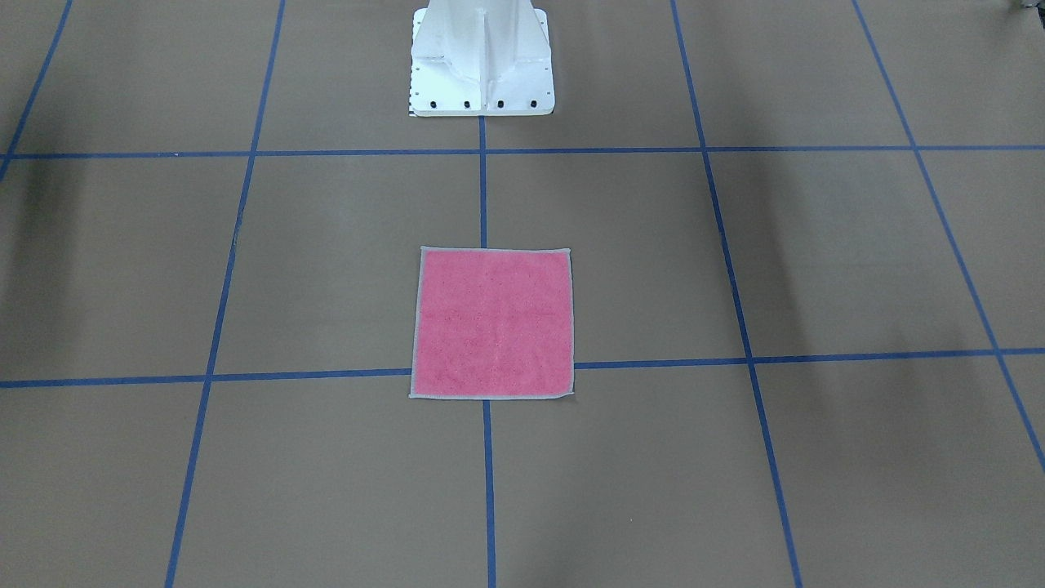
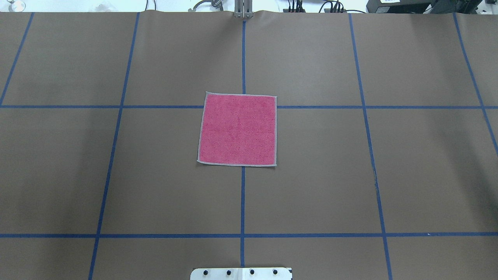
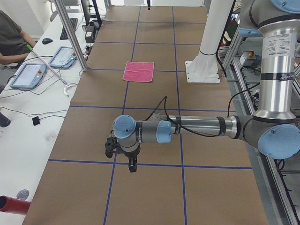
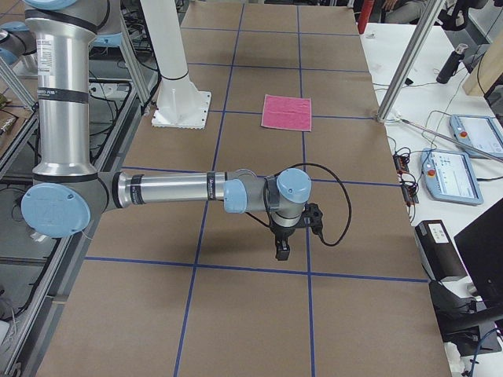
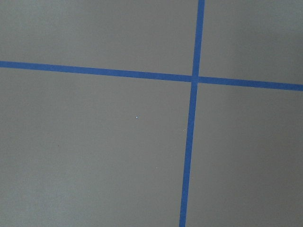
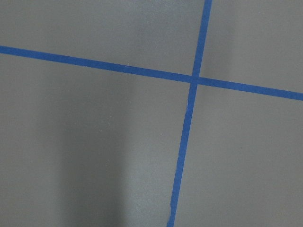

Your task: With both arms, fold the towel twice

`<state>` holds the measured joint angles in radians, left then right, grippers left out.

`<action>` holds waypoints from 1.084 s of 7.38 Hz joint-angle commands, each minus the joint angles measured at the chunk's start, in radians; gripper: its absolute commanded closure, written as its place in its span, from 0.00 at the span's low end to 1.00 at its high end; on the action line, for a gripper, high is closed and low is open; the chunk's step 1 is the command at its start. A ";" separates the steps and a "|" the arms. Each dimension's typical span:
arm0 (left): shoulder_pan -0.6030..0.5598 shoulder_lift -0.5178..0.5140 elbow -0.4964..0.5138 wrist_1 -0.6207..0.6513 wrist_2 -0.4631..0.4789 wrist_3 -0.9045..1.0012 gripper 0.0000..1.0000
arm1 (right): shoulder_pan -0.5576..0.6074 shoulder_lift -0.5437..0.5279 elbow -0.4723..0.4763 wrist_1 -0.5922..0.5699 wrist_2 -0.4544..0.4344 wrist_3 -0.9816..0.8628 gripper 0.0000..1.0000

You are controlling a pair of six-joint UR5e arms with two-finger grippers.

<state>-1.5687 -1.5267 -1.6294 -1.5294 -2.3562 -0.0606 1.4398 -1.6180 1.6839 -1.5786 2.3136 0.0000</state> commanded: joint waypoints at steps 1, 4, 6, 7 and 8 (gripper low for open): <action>0.001 0.011 -0.007 -0.029 -0.005 -0.002 0.00 | 0.001 0.001 0.000 -0.001 0.001 0.000 0.00; -0.001 0.013 -0.021 -0.029 0.002 -0.005 0.00 | 0.001 -0.002 0.000 0.002 0.018 0.002 0.00; 0.013 0.022 -0.010 -0.050 0.002 0.001 0.00 | 0.001 -0.002 -0.004 0.005 0.033 0.009 0.00; 0.013 0.026 -0.012 -0.072 -0.003 -0.001 0.00 | -0.001 -0.006 -0.004 0.006 0.035 0.011 0.00; 0.013 0.036 -0.015 -0.083 -0.003 0.001 0.00 | -0.001 -0.005 -0.007 0.008 0.032 0.012 0.00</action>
<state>-1.5563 -1.4998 -1.6427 -1.5946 -2.3576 -0.0608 1.4395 -1.6224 1.6792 -1.5727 2.3461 0.0101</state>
